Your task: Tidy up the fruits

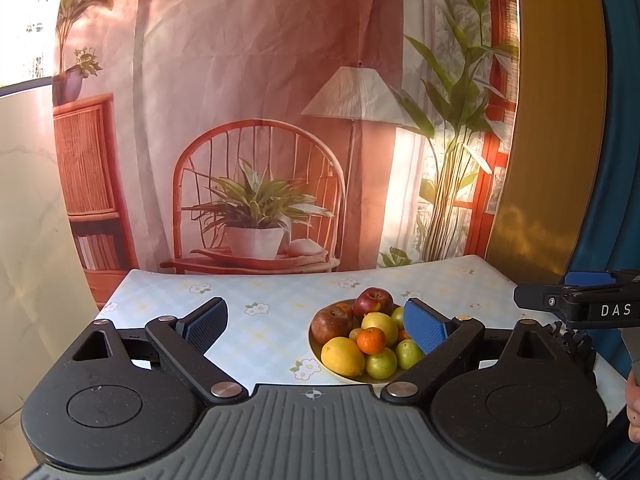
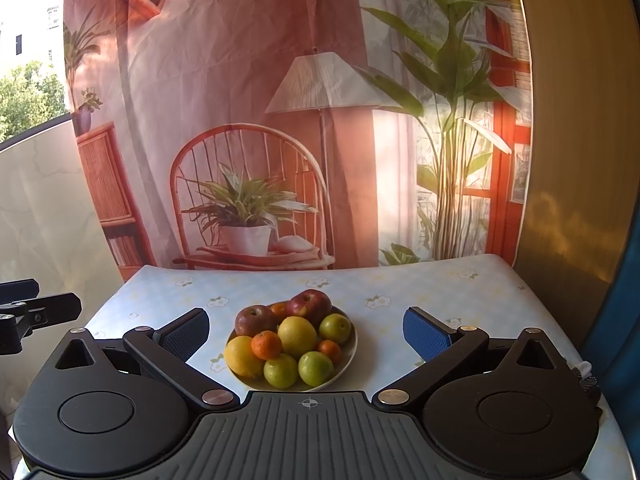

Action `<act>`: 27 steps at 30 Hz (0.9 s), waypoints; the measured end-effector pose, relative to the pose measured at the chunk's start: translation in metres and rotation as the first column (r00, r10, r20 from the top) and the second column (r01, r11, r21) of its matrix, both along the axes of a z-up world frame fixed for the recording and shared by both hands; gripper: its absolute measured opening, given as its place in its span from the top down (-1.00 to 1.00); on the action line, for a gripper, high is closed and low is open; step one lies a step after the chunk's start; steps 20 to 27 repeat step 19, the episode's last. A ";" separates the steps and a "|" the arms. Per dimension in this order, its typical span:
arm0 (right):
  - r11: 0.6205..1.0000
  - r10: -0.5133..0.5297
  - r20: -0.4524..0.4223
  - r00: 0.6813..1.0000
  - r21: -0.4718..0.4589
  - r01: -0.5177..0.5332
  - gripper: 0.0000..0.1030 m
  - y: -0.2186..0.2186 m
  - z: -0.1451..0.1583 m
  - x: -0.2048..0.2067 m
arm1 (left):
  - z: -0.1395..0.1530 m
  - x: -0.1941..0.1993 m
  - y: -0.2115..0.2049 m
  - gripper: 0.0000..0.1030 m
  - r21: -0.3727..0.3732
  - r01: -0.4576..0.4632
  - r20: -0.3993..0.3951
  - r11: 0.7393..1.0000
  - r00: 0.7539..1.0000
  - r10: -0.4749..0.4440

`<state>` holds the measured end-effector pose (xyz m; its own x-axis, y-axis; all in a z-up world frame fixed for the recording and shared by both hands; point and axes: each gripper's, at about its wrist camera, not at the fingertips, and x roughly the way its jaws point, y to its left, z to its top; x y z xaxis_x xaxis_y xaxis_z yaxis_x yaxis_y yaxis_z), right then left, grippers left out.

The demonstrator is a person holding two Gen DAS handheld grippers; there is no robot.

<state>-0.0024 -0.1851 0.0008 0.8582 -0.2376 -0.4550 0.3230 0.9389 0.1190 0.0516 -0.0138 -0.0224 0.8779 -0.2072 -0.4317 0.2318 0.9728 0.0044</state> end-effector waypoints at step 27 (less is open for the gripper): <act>1.000 0.002 0.001 1.000 0.002 -0.002 -0.99 0.003 -0.001 0.000 | -0.004 0.000 0.001 -0.87 0.001 0.005 0.003 1.000 1.000 -0.005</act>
